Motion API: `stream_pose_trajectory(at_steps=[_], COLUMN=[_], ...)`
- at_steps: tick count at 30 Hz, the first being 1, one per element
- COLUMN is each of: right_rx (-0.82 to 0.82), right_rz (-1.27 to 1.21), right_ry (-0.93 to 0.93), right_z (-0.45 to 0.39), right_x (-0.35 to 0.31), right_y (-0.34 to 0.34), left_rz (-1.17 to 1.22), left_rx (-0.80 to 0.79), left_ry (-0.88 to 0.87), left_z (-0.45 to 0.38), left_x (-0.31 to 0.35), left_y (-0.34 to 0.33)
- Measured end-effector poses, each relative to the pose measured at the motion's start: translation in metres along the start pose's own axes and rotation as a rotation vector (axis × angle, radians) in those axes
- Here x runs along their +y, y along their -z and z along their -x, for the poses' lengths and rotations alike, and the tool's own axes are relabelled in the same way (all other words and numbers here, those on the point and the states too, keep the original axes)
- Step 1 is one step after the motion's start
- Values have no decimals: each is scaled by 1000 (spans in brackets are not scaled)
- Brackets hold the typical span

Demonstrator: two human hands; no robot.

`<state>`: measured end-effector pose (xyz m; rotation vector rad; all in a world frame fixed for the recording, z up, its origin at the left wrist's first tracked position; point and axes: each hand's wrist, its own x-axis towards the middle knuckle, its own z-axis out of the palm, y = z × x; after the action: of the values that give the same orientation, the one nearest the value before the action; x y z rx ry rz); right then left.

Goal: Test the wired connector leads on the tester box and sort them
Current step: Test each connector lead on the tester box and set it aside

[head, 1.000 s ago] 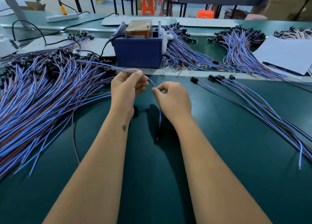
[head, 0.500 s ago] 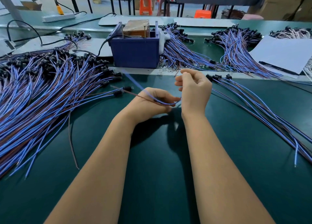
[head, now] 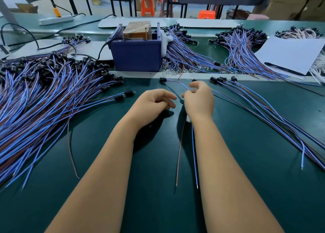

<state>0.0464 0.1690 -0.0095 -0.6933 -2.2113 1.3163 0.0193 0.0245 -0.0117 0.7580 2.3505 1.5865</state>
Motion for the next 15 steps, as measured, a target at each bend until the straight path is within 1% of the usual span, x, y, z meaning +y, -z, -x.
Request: stream_pose_trajectory(at_steps=[2,5,8,12,15], right_rx=[-32,-51,-130,-206,-168], right_rz=[95,244,448,655,782], right_ry=[27,125,179,148,72], right_z=[0,4,1,-14,-27], right_x=[2,3,3,2,7], right_y=[4,11,25,50,70], left_rz=[3,-2,-3,-23,-31], left_rx=[10,7,11,15,25], left_ry=[10,11,18,24,32], left_z=[0,0,-1,-2,-2], left_x=[-1,-1,-2,-5,-5], left_y=[1,0,0,0,-1])
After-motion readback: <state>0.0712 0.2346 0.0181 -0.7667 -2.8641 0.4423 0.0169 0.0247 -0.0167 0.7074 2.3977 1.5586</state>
